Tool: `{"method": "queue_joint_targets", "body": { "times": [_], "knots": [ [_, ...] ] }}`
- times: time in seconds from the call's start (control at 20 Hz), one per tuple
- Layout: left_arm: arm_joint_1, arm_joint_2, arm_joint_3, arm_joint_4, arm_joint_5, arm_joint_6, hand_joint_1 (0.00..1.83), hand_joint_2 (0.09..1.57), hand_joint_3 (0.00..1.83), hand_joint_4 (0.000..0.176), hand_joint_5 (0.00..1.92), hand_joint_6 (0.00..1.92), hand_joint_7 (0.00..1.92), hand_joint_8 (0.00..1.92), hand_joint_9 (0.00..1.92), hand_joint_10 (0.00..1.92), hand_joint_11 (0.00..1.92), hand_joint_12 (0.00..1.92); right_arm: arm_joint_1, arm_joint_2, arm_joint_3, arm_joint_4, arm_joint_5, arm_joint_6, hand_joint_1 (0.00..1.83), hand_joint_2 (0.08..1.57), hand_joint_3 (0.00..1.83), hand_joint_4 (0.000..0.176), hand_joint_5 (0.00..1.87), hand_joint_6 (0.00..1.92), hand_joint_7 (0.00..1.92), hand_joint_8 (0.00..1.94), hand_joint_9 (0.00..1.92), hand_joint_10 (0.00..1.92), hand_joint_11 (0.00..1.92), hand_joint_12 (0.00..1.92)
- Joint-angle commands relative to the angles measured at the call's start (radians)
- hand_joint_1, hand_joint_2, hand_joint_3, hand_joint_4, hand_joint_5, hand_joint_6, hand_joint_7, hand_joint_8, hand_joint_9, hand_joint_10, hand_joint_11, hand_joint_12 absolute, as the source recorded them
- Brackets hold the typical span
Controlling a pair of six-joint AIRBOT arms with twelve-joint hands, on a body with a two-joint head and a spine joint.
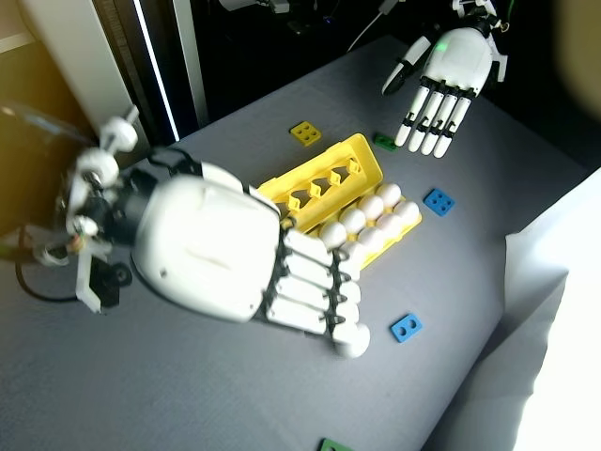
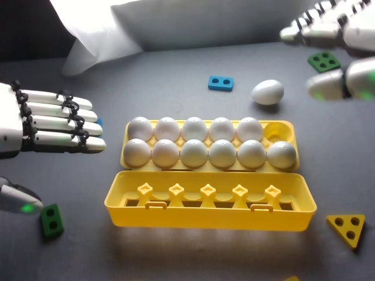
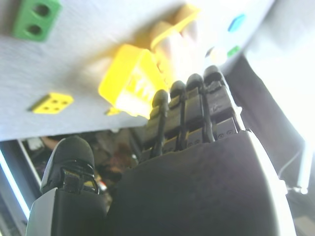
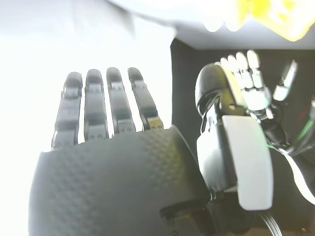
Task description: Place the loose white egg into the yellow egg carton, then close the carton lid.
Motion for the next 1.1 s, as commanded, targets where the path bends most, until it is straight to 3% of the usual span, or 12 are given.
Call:
{"method": "queue_joint_targets", "body": {
  "times": [0.0,0.1,0.25,0.4,0.55,0.7,0.75,0.8,0.9,0.95,1.0,1.05],
  "knots": [
    [-0.005,0.019,0.010,-0.046,-0.042,-0.002,0.00,1.28,0.00,0.000,0.09,0.01,0.10,0.02,0.06,0.02,0.03,0.02,0.015,-0.003,0.037,0.021,0.072,-0.001,0.00,1.32,0.00,0.000,0.16,0.01,0.11,0.01,0.03,0.00,0.00,0.00],
    [-0.021,0.021,0.019,-0.048,-0.062,-0.027,0.00,1.27,0.00,0.000,0.09,0.01,0.10,0.01,0.06,0.01,0.03,0.01,0.014,-0.059,0.109,0.025,0.071,-0.001,0.24,1.20,0.00,0.009,0.13,0.01,0.09,0.01,0.01,0.00,0.00,0.00],
    [-0.073,0.020,0.020,-0.015,-0.069,-0.040,0.00,1.26,0.00,0.000,0.10,0.01,0.11,0.01,0.07,0.01,0.04,0.02,0.001,-0.126,0.195,0.049,0.084,-0.001,0.42,0.92,0.00,0.081,0.13,0.00,0.00,0.00,0.00,0.00,0.00,0.00],
    [-0.082,0.019,0.025,0.080,-0.073,-0.076,0.00,1.27,0.00,0.000,0.13,0.01,0.15,0.01,0.10,0.01,0.05,0.03,-0.026,-0.185,0.269,0.105,0.114,-0.002,0.42,0.79,0.00,0.129,0.15,0.01,0.00,0.00,0.00,0.00,0.00,0.00],
    [-0.072,0.007,0.060,0.183,-0.105,-0.129,0.00,1.26,0.00,0.000,0.15,0.01,0.15,0.00,0.11,0.01,0.05,0.04,-0.057,-0.240,0.332,0.128,0.132,-0.002,0.43,0.75,0.00,0.139,0.25,0.02,0.00,0.00,0.00,0.00,0.00,0.00],
    [-0.070,-0.009,0.098,0.233,-0.153,-0.204,0.00,1.26,0.00,0.000,0.16,0.01,0.18,0.01,0.13,0.01,0.06,0.04,-0.077,-0.291,0.395,0.145,0.152,-0.002,0.47,0.73,0.00,0.154,0.30,0.00,0.00,0.00,0.00,0.00,0.00,0.00],
    [-0.070,-0.012,0.103,0.244,-0.174,-0.219,0.00,1.26,0.00,0.000,0.15,0.01,0.16,0.00,0.11,0.00,0.03,0.03,-0.080,-0.308,0.420,0.163,0.153,-0.002,0.47,0.71,0.00,0.150,0.31,0.01,0.00,0.00,0.00,0.00,0.00,0.00],
    [-0.070,-0.013,0.103,0.255,-0.190,-0.225,0.00,1.26,0.00,0.000,0.13,0.00,0.14,0.00,0.09,0.00,0.01,0.03,-0.083,-0.324,0.441,0.174,0.155,-0.002,0.49,0.69,0.00,0.130,0.35,0.02,0.00,0.00,0.00,0.00,0.00,0.00],
    [-0.065,-0.024,0.108,0.280,-0.225,-0.226,0.00,1.26,0.00,0.000,0.14,0.01,0.15,0.00,0.10,0.01,0.03,0.04,-0.096,-0.349,0.480,0.175,0.161,-0.004,0.54,0.69,0.00,0.108,0.39,0.03,0.00,0.00,0.00,0.00,0.00,0.00],
    [-0.056,-0.027,0.109,0.281,-0.237,-0.223,0.00,1.26,0.00,0.000,0.15,0.01,0.16,0.01,0.11,0.01,0.03,0.04,-0.099,-0.358,0.495,0.175,0.163,-0.009,0.54,0.70,0.00,0.109,0.40,0.03,0.00,0.00,0.00,0.00,0.00,0.00],
    [-0.038,-0.031,0.112,0.281,-0.261,-0.215,0.00,1.26,0.00,0.000,0.17,0.01,0.17,0.01,0.13,0.02,0.06,0.05,-0.106,-0.370,0.515,0.175,0.178,-0.010,0.57,0.74,0.00,0.142,0.51,0.02,0.00,0.00,0.00,0.00,0.00,0.00],
    [-0.020,-0.038,0.118,0.282,-0.280,-0.202,0.00,1.26,0.00,0.000,0.17,0.01,0.17,0.01,0.13,0.02,0.06,0.05,-0.111,-0.378,0.530,0.175,0.201,-0.011,0.57,0.74,0.00,0.142,0.51,0.02,0.00,0.00,0.00,0.00,0.00,0.00]
  ]
}}
